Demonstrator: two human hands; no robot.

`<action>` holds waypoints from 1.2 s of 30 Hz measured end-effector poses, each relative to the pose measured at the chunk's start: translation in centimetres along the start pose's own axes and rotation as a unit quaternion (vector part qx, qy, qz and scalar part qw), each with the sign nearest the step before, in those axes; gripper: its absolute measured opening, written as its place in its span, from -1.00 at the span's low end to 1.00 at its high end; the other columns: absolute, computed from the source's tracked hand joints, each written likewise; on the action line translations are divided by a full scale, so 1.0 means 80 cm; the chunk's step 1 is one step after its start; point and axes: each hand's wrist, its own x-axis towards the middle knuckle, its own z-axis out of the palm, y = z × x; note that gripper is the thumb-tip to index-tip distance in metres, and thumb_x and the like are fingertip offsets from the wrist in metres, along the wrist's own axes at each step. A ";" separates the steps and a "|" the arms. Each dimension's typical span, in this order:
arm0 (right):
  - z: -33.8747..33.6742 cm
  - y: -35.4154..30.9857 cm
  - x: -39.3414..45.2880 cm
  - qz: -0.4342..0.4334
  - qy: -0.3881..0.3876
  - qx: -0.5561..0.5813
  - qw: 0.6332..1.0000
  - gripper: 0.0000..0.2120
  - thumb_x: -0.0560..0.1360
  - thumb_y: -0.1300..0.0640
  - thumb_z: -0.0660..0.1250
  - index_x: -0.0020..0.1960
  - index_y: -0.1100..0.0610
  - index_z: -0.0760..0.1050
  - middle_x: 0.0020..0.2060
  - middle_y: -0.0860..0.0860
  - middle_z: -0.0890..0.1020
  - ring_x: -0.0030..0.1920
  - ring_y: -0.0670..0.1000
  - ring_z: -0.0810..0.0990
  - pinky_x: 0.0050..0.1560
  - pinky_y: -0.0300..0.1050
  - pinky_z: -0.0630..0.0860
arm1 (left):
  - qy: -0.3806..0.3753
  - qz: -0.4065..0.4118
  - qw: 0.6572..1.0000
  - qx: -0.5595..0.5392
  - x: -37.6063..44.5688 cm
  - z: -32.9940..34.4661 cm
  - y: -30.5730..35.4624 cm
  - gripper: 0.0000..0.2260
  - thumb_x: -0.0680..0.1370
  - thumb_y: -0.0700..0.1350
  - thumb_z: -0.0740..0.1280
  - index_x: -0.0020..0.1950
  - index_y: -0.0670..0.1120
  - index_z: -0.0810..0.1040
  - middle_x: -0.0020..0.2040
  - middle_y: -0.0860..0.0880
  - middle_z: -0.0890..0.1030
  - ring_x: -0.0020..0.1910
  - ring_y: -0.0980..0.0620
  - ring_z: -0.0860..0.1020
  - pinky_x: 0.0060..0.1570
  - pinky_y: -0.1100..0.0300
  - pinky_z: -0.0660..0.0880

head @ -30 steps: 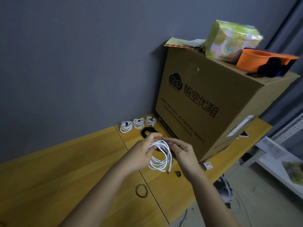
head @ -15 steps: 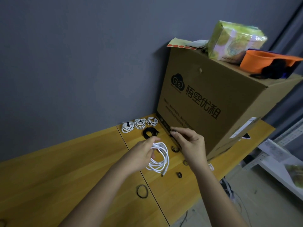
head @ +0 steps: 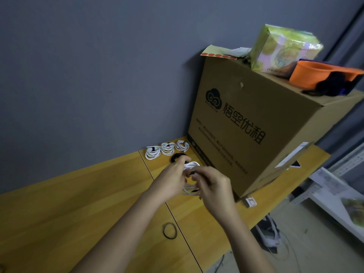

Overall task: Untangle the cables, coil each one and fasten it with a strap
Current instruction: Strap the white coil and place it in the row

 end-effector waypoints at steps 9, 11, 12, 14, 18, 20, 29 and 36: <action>-0.001 0.016 0.001 0.030 0.042 0.020 0.998 -0.87 0.48 0.23 0.37 -0.06 0.04 0.64 -0.23 -0.16 0.66 -0.22 -0.17 0.62 -0.23 -0.29 0.52 | -0.095 0.025 0.970 -0.223 -0.006 -0.017 -0.006 -0.74 0.63 -0.21 0.23 0.30 -0.01 0.40 -0.09 0.07 0.60 -0.12 0.24 0.57 0.01 0.29 0.47; -0.005 0.008 0.004 0.081 0.033 0.075 0.993 -0.81 0.47 0.26 0.42 -0.10 -0.03 0.55 -0.28 -0.15 0.66 -0.30 -0.15 0.62 -0.30 -0.35 0.48 | -0.116 0.035 0.960 -0.254 -0.007 -0.023 -0.007 -0.78 0.62 -0.22 0.23 0.25 -0.05 0.45 -0.25 0.14 0.56 -0.25 0.26 0.51 -0.13 0.36 0.43; -0.006 0.006 0.005 0.089 0.039 0.085 0.992 -0.79 0.46 0.26 0.44 -0.14 -0.03 0.50 -0.29 -0.14 0.66 -0.34 -0.14 0.62 -0.33 -0.36 0.46 | -0.119 0.042 0.958 -0.258 -0.008 -0.024 -0.005 -0.80 0.62 -0.19 0.23 0.23 -0.08 0.47 -0.27 0.16 0.54 -0.27 0.26 0.48 -0.17 0.38 0.41; -0.003 0.000 0.008 0.079 0.056 0.071 0.993 -0.80 0.43 0.24 0.46 -0.20 0.00 0.48 -0.30 -0.14 0.64 -0.36 -0.13 0.60 -0.35 -0.34 0.46 | -0.103 0.046 0.952 -0.286 -0.009 -0.025 0.001 -0.83 0.63 -0.12 0.20 0.19 -0.04 0.50 -0.17 0.17 0.57 -0.23 0.30 0.52 -0.15 0.42 0.41; 0.006 -0.007 0.014 0.089 0.091 0.103 0.987 -0.84 0.42 0.22 0.48 -0.14 0.01 0.54 -0.27 -0.13 0.66 -0.36 -0.12 0.61 -0.31 -0.22 0.52 | -0.034 0.028 0.940 -0.337 -0.008 -0.021 0.010 -0.82 0.55 0.07 0.14 0.07 0.10 0.46 -0.08 0.18 0.58 -0.07 0.40 0.56 -0.06 0.43 0.46; 0.005 -0.009 0.016 0.123 0.088 0.142 0.978 -0.84 0.43 0.23 0.47 -0.10 0.02 0.54 -0.29 -0.08 0.68 -0.38 -0.09 0.62 -0.34 -0.18 0.51 | -0.015 0.036 0.940 -0.338 -0.006 -0.020 0.011 -0.76 0.50 0.13 0.13 0.06 0.06 0.44 -0.26 0.19 0.52 -0.27 0.36 0.53 -0.19 0.43 0.43; -0.019 -0.015 0.046 0.149 0.158 0.089 0.972 -0.91 0.49 0.17 0.41 -0.09 0.01 0.66 -0.24 -0.13 0.68 -0.20 -0.19 0.62 -0.16 -0.27 0.54 | 0.055 0.079 0.982 -0.165 0.005 -0.021 -0.005 -0.80 0.64 0.01 0.13 -0.12 -0.06 0.30 -0.33 0.04 0.30 -0.40 0.18 0.26 -0.34 0.25 0.24; -0.030 -0.024 0.089 0.034 -0.085 -0.159 0.983 -0.87 0.48 0.20 0.34 -0.09 0.12 0.68 -0.19 0.02 0.62 -0.17 -0.03 0.55 -0.19 -0.27 0.41 | 0.011 0.137 0.977 -0.164 0.000 -0.031 0.005 -0.77 0.63 -0.01 0.18 -0.17 -0.09 0.32 -0.36 0.08 0.27 -0.37 0.12 0.24 -0.35 0.17 0.21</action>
